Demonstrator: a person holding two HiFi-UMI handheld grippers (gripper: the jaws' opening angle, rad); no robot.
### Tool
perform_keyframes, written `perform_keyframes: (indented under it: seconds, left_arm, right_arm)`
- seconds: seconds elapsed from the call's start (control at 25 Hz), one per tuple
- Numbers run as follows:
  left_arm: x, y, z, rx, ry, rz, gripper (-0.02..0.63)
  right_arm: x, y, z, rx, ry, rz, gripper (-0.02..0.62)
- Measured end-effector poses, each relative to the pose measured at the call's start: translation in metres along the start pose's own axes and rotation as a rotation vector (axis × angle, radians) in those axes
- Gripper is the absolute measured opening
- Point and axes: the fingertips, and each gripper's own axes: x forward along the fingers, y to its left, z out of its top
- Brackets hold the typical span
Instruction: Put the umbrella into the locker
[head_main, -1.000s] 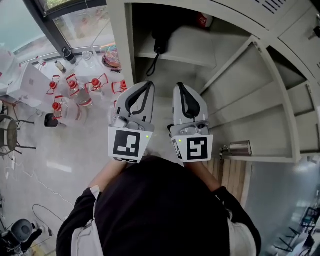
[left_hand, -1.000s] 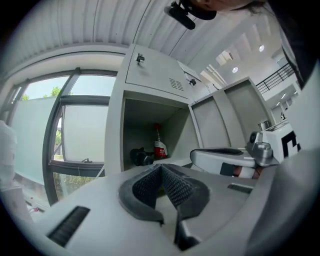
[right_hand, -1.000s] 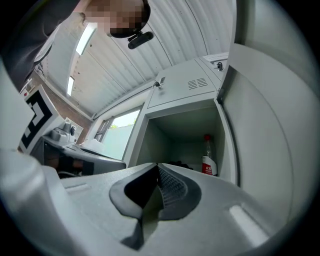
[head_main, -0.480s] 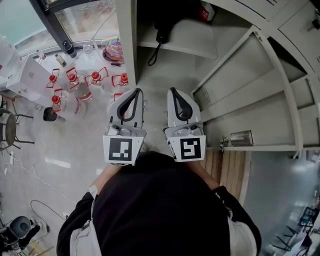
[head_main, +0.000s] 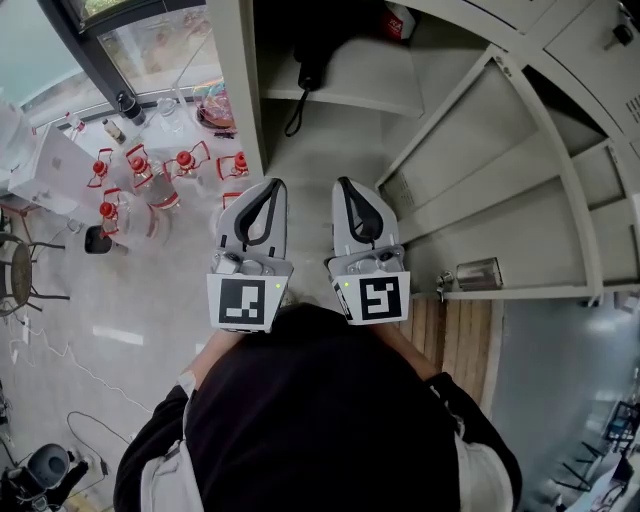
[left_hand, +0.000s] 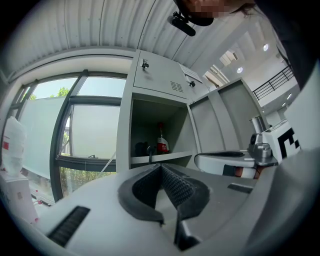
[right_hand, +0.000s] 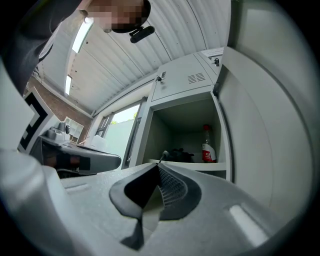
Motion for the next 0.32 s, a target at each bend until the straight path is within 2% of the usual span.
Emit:
perform_keyframes:
  seconds: [0.32]
  left_arm:
    - [0.0084, 0.0016, -0.001, 0.001, -0.005, -0.01, 0.007]
  right_arm:
    - [0.0065, 0.003, -0.0043, 0.021, 0.009, 0.009, 0.003]
